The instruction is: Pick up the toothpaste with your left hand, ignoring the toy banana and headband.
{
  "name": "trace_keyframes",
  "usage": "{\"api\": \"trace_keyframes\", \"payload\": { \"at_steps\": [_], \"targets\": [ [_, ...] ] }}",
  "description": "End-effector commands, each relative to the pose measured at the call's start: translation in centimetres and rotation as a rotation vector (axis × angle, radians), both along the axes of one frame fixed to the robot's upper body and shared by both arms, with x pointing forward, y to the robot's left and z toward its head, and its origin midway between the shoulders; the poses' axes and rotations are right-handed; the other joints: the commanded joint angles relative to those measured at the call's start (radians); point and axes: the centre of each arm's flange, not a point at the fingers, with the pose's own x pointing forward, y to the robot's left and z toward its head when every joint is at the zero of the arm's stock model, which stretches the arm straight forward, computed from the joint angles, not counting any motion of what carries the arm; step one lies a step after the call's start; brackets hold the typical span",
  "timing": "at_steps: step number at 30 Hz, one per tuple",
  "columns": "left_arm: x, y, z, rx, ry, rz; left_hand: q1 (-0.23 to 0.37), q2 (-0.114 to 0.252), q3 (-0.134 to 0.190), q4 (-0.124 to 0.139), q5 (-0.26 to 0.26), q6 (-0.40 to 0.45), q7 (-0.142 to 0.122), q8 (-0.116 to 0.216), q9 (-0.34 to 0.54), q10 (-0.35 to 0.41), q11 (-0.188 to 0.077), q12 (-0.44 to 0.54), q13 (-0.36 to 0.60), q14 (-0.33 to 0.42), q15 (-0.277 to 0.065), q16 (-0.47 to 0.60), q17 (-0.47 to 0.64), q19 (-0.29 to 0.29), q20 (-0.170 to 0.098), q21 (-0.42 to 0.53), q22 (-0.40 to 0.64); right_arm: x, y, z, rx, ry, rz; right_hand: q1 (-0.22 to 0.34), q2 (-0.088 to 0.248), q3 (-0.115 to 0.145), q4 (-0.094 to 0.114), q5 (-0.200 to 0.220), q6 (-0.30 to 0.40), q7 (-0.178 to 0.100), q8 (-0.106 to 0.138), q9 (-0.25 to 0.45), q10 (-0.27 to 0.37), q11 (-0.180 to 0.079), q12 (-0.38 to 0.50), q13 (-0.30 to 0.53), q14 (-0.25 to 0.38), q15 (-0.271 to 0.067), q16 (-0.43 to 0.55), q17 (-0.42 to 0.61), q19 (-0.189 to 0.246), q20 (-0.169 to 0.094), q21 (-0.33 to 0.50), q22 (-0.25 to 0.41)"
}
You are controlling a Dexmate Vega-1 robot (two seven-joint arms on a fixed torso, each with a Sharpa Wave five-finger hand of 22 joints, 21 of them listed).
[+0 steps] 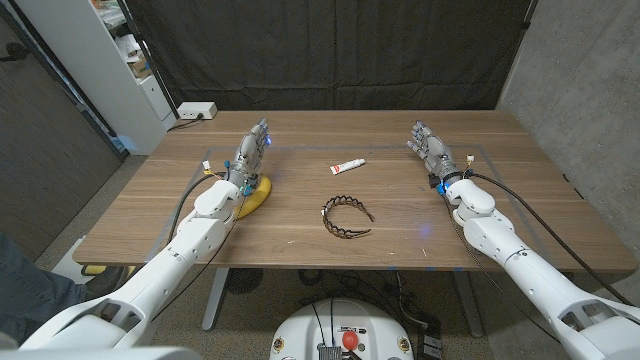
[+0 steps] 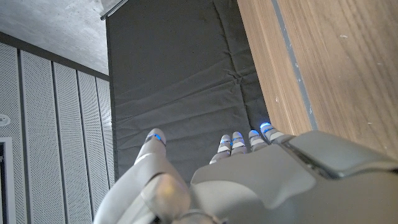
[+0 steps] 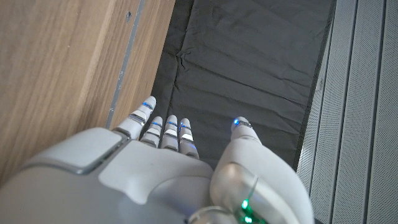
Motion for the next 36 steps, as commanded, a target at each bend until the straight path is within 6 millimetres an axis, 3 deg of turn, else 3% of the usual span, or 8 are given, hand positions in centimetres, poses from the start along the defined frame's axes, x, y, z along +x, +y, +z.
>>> {"api": "trace_keyframes", "payload": {
  "at_steps": [1, 36],
  "targets": [
    [0.4, -0.3, -0.3, 0.013, 0.016, 0.001, 0.01, 0.002, 0.005, 0.0, 0.006, -0.003, 0.004, 0.008, 0.003, -0.004, 0.002, 0.005, 0.004, -0.037, 0.002, 0.005, 0.004, -0.095, 0.002, 0.003, 0.005, 0.2, -0.7, -0.3, 0.033, 0.003, -0.009, 0.009, -0.001, 0.006, -0.001, 0.005, 0.011, -0.001, 0.005, 0.005, 0.006, 0.001, 0.006, 0.001, 0.003, 0.007, 0.007, 0.005, 0.008, 0.0, 0.007, 0.004],
    [-0.4, -1.6, 1.0, 0.084, -0.025, 0.033, 0.022, 0.012, 0.006, -0.004, 0.005, 0.001, -0.005, 0.009, 0.004, 0.005, -0.008, 0.006, 0.004, -0.026, 0.001, 0.006, 0.003, -0.101, 0.029, -0.018, 0.006, 0.1, -1.9, -1.0, 0.045, 0.011, -0.009, 0.008, 0.002, 0.003, -0.005, 0.004, 0.011, 0.0, 0.004, 0.005, 0.006, 0.001, 0.005, 0.002, 0.004, 0.009, 0.005, 0.006, 0.005, 0.005, 0.007, 0.004]
  ]
}}
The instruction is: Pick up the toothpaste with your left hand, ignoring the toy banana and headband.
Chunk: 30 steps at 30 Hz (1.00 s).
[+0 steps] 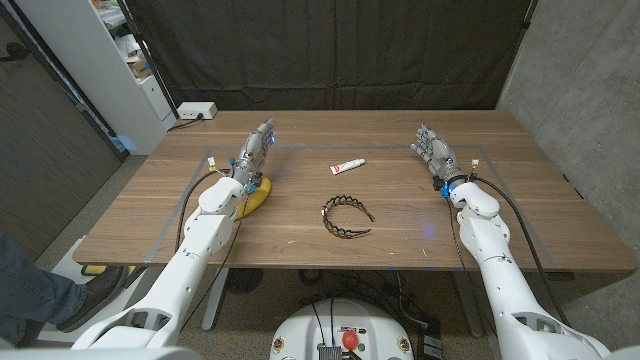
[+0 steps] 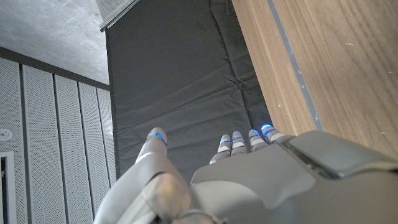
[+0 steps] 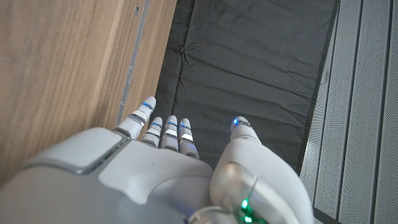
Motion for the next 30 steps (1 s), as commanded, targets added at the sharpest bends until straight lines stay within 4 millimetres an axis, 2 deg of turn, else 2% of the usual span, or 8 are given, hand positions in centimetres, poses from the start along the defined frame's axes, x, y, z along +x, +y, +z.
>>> {"api": "trace_keyframes", "payload": {
  "at_steps": [1, 19, 30],
  "targets": [
    [-0.4, -0.6, 0.6, 0.02, -0.026, 0.012, 0.013, 0.003, 0.007, -0.004, 0.006, 0.001, -0.005, 0.006, 0.004, 0.003, -0.006, 0.007, 0.005, -0.025, 0.001, 0.007, 0.004, -0.1, 0.007, -0.003, 0.001, 0.1, -0.4, -0.1, 0.002, 0.003, 0.002, 0.008, 0.002, 0.003, -0.005, 0.004, 0.011, 0.0, 0.004, 0.005, 0.007, 0.001, 0.005, 0.002, 0.001, 0.006, 0.005, 0.002, 0.006, 0.005, 0.007, 0.004],
    [-1.5, -0.8, 1.0, 0.027, -0.11, 0.062, 0.031, 0.008, 0.011, -0.013, 0.006, 0.027, -0.011, 0.014, 0.004, 0.031, -0.012, 0.015, 0.005, 0.0, -0.003, 0.012, 0.004, -0.083, 0.011, -0.007, 0.002, -0.2, -0.2, -0.1, 0.019, -0.014, -0.001, 0.006, 0.003, 0.001, -0.006, 0.004, 0.011, -0.001, 0.003, 0.005, 0.007, 0.002, 0.005, 0.002, 0.002, 0.007, 0.004, 0.002, 0.005, 0.006, 0.007, 0.004],
    [-1.6, -1.2, 1.1, 0.078, -0.144, 0.117, 0.051, 0.012, 0.015, -0.022, 0.007, 0.064, -0.018, 0.022, 0.004, 0.066, -0.026, 0.024, 0.006, 0.032, -0.011, 0.017, 0.004, -0.061, 0.01, -0.009, 0.004, -0.4, -0.3, -0.1, 0.027, -0.017, -0.005, 0.006, 0.003, 0.001, -0.008, 0.004, 0.011, -0.001, 0.003, 0.005, 0.007, 0.0, 0.005, 0.002, 0.001, 0.007, 0.003, 0.002, 0.006, 0.006, 0.007, 0.004]
  ]
}}
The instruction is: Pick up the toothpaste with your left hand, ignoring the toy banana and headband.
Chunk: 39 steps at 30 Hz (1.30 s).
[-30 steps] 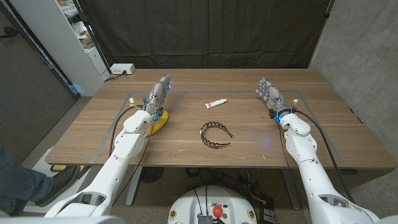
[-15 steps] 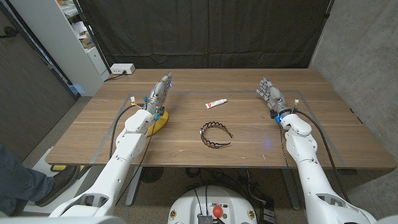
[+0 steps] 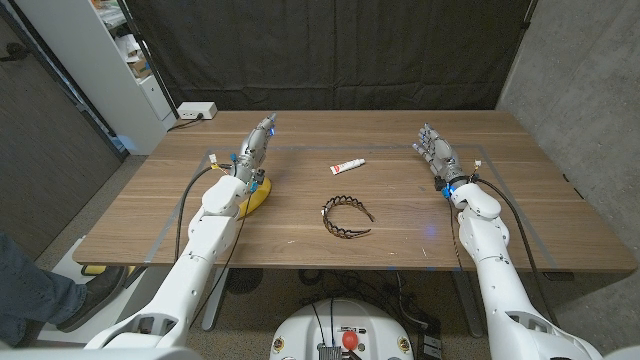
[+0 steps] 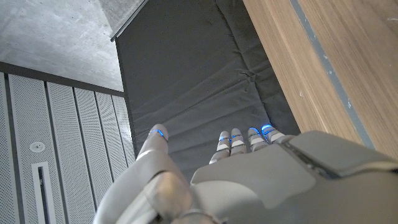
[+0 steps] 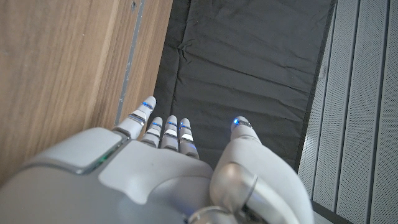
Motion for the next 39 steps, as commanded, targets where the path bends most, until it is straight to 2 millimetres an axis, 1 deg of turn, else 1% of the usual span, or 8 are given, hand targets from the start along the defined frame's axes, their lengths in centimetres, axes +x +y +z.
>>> {"api": "trace_keyframes", "payload": {
  "at_steps": [1, 4, 7, 9, 26, 34, 37, 39],
  "targets": [
    [-0.3, -0.5, 0.0, 0.038, -0.047, 0.063, 0.015, 0.003, 0.002, -0.01, 0.008, 0.008, -0.002, 0.007, 0.004, 0.008, -0.004, 0.009, 0.006, 0.009, -0.005, 0.006, 0.004, -0.062, 0.004, -0.006, 0.004, -0.2, -0.1, -0.1, 0.009, -0.005, -0.005, 0.005, 0.004, 0.004, -0.005, 0.004, 0.012, -0.002, 0.003, 0.006, 0.008, 0.0, 0.005, 0.002, 0.001, 0.006, 0.003, 0.003, 0.002, 0.003, 0.008, 0.004],
    [-0.3, -0.7, 0.1, 0.031, -0.054, 0.051, 0.019, 0.003, 0.003, -0.011, 0.008, 0.012, -0.003, 0.008, 0.004, 0.009, -0.009, 0.009, 0.006, 0.013, -0.006, 0.006, 0.004, -0.062, 0.004, -0.007, 0.004, -0.2, -0.2, -0.2, 0.012, -0.002, -0.008, 0.005, 0.003, 0.003, -0.005, 0.004, 0.012, -0.002, 0.003, 0.006, 0.008, 0.001, 0.005, 0.002, 0.002, 0.007, 0.003, 0.003, 0.002, 0.003, 0.008, 0.004],
    [-0.5, -0.9, 0.3, 0.049, -0.059, 0.06, 0.022, 0.004, 0.004, -0.012, 0.008, 0.015, -0.005, 0.008, 0.004, 0.014, -0.007, 0.01, 0.006, 0.015, -0.007, 0.006, 0.004, -0.061, 0.004, -0.008, 0.004, -0.3, -0.3, -0.3, 0.014, -0.001, -0.011, 0.005, 0.003, 0.003, -0.005, 0.004, 0.012, -0.001, 0.004, 0.006, 0.008, -0.001, 0.005, 0.002, 0.004, 0.007, 0.004, 0.003, 0.004, 0.002, 0.009, 0.004],
    [-0.6, -1.1, 0.3, 0.055, -0.063, 0.06, 0.024, 0.005, 0.004, -0.013, 0.009, 0.016, -0.005, 0.008, 0.004, 0.016, -0.012, 0.01, 0.006, 0.015, -0.006, 0.005, 0.004, -0.06, 0.004, -0.009, 0.004, -0.3, -0.3, -0.3, 0.014, -0.001, -0.012, 0.005, 0.004, 0.004, -0.006, 0.004, 0.013, -0.001, 0.004, 0.006, 0.009, -0.001, 0.005, 0.002, 0.004, 0.006, 0.004, 0.003, 0.006, 0.002, 0.009, 0.004],
    [-0.9, -1.8, 0.4, 0.089, -0.092, 0.091, 0.038, 0.007, 0.007, -0.017, 0.008, 0.027, -0.008, 0.007, 0.004, 0.029, -0.016, 0.012, 0.007, 0.027, -0.01, 0.005, 0.004, -0.056, 0.008, -0.014, 0.005, -0.6, -0.4, -0.8, 0.014, 0.003, -0.016, 0.004, 0.004, 0.003, -0.007, 0.004, 0.015, -0.003, 0.004, 0.006, 0.012, -0.002, 0.006, 0.002, 0.005, 0.006, 0.003, 0.003, 0.006, 0.002, 0.009, 0.004],
    [-0.9, -2.0, 0.8, 0.108, -0.105, 0.098, 0.05, 0.009, 0.01, -0.021, 0.008, 0.044, 0.001, 0.01, 0.004, 0.043, -0.024, 0.014, 0.007, 0.032, -0.011, 0.003, 0.004, -0.053, 0.01, -0.018, 0.005, -0.5, -0.3, -0.6, 0.014, 0.004, -0.016, 0.004, 0.005, 0.003, -0.008, 0.004, 0.015, -0.002, 0.004, 0.006, 0.011, -0.002, 0.005, 0.003, 0.006, 0.006, 0.002, 0.003, 0.005, 0.002, 0.009, 0.004],
    [-1.0, -2.1, 1.0, 0.121, -0.113, 0.11, 0.055, 0.009, 0.011, -0.022, 0.008, 0.052, 0.002, 0.012, 0.004, 0.051, -0.017, 0.016, 0.007, 0.034, -0.012, 0.002, 0.004, -0.052, 0.01, -0.019, 0.006, -0.5, -0.2, -0.5, 0.016, -0.001, -0.015, 0.004, 0.005, 0.003, -0.009, 0.004, 0.015, -0.002, 0.004, 0.006, 0.011, -0.003, 0.005, 0.003, 0.005, 0.006, 0.002, 0.003, 0.005, 0.003, 0.009, 0.004],
    [-0.9, -2.2, 1.1, 0.121, -0.117, 0.108, 0.058, 0.009, 0.012, -0.023, 0.009, 0.054, 0.002, 0.012, 0.004, 0.053, -0.02, 0.017, 0.008, 0.037, -0.011, 0.003, 0.004, -0.052, 0.01, -0.02, 0.006, -0.5, -0.1, -0.4, 0.016, -0.005, -0.014, 0.004, 0.004, 0.003, -0.009, 0.004, 0.015, -0.003, 0.004, 0.006, 0.012, -0.001, 0.006, 0.003, 0.005, 0.006, 0.002, 0.003, 0.005, 0.003, 0.009, 0.004]
  ]
}}
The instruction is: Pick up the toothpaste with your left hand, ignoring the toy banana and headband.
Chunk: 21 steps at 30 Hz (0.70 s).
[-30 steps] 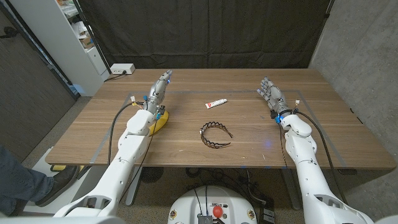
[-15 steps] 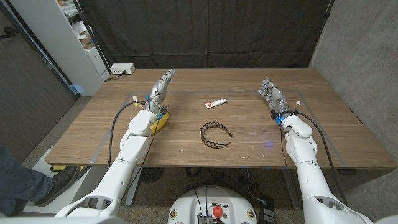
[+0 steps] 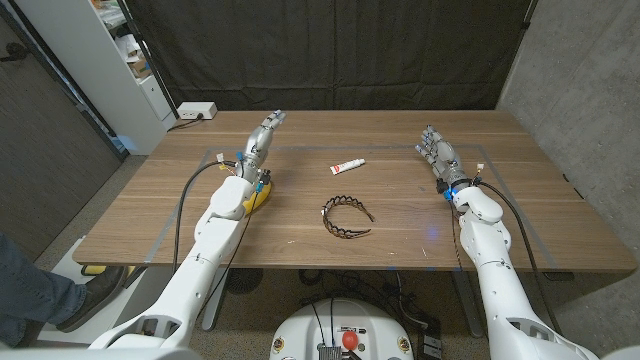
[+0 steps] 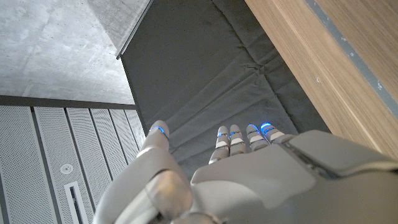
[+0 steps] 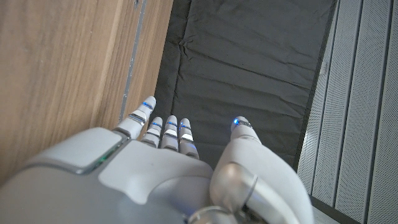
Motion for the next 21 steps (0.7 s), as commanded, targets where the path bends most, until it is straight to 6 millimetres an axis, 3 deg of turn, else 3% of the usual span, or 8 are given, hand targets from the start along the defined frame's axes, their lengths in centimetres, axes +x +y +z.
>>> {"api": "trace_keyframes", "payload": {
  "at_steps": [1, 21],
  "targets": [
    [-0.1, -0.4, 0.7, 0.031, -0.027, 0.023, 0.017, 0.001, 0.005, -0.008, 0.004, 0.012, 0.004, 0.005, 0.005, 0.011, -0.005, 0.009, 0.003, 0.007, 0.003, 0.003, 0.004, -0.045, 0.005, -0.002, 0.006, 0.0, 0.2, 0.3, 0.004, -0.009, 0.002, 0.004, 0.004, 0.003, -0.009, 0.004, 0.009, 0.002, 0.004, 0.006, 0.012, -0.001, 0.005, 0.003, 0.005, 0.006, 0.002, 0.003, 0.005, 0.002, 0.009, 0.004],
    [-0.8, -1.7, 1.6, 0.129, -0.086, 0.102, 0.045, 0.001, 0.011, -0.015, 0.005, 0.042, -0.003, 0.009, 0.005, 0.046, -0.005, 0.017, 0.004, 0.022, -0.002, 0.003, 0.004, -0.036, 0.008, -0.007, 0.006, -0.3, 0.0, 0.6, 0.018, -0.036, -0.006, 0.001, 0.005, 0.002, -0.01, 0.004, 0.011, 0.002, 0.004, 0.006, 0.013, -0.003, 0.005, 0.003, 0.006, 0.006, 0.001, 0.004, 0.006, 0.003, 0.009, 0.004]
  ]
}}
